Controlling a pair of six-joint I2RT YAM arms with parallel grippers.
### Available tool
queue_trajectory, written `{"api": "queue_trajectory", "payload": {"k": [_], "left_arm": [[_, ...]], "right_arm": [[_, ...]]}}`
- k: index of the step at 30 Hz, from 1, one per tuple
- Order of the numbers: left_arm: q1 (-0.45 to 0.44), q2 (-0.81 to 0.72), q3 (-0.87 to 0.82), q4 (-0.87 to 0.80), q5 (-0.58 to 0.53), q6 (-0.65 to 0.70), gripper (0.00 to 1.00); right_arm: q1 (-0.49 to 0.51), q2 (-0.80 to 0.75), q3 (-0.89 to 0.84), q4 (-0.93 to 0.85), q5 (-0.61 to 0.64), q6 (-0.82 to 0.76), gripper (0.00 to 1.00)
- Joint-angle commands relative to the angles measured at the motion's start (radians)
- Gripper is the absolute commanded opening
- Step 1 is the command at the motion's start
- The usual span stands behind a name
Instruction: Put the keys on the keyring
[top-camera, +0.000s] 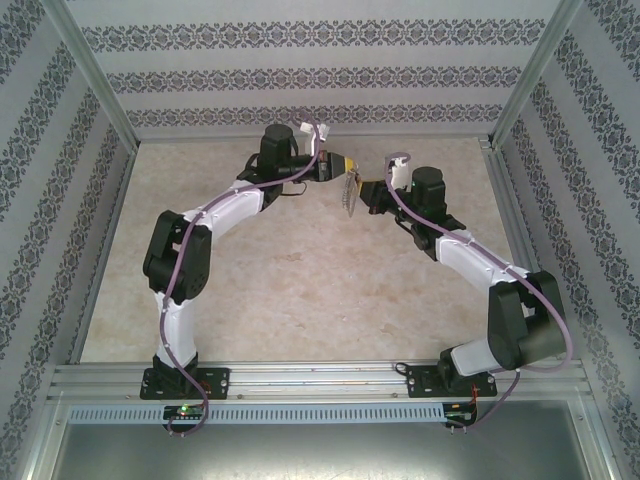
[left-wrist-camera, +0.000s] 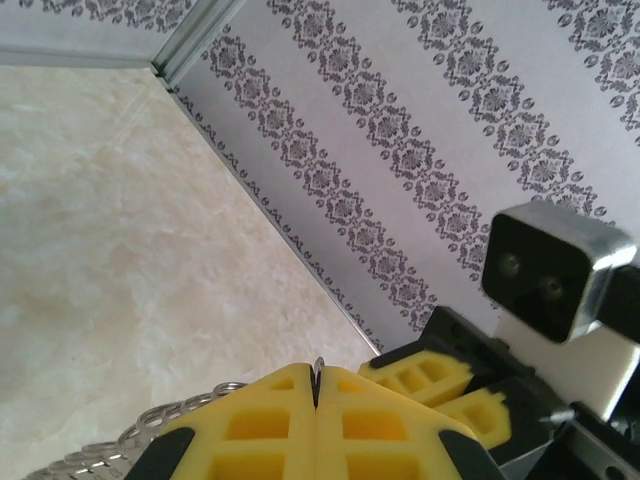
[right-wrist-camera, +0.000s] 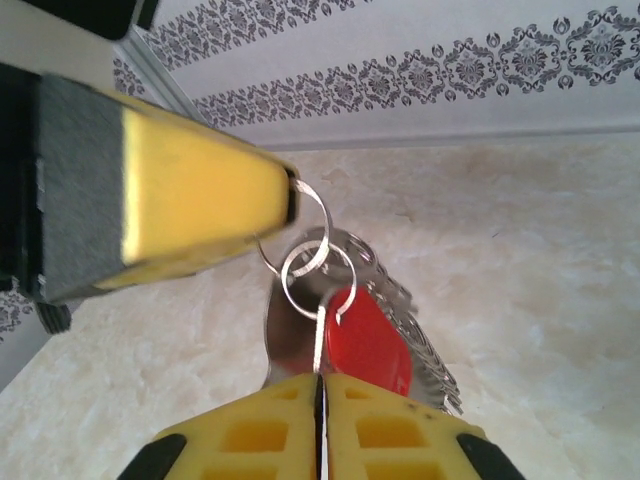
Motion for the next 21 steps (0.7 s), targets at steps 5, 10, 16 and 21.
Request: {"api": "queue_trajectory", "payload": {"k": [5, 10, 16, 21], "left_arm": [[-0.013, -0.07, 0.061, -0.051, -0.007, 0.038, 0.0], [-0.018, -0.067, 0.061, -0.038, 0.012, 0.033, 0.0], [-0.022, -0.066, 0.058, -0.037, 0.023, 0.033, 0.0], [-0.027, -0.064, 0.057, -0.035, 0.025, 0.034, 0.0]], "right_arm": [[0.003, 0.027, 0.015, 0.045, 0.011, -0.002, 0.36], [0.003, 0.033, 0.025, 0.054, 0.037, -0.006, 0.37], [0.003, 0.032, 0.042, 0.06, 0.043, -0.012, 0.39], [0.003, 0.045, 0.059, 0.061, 0.04, -0.017, 0.39]]}}
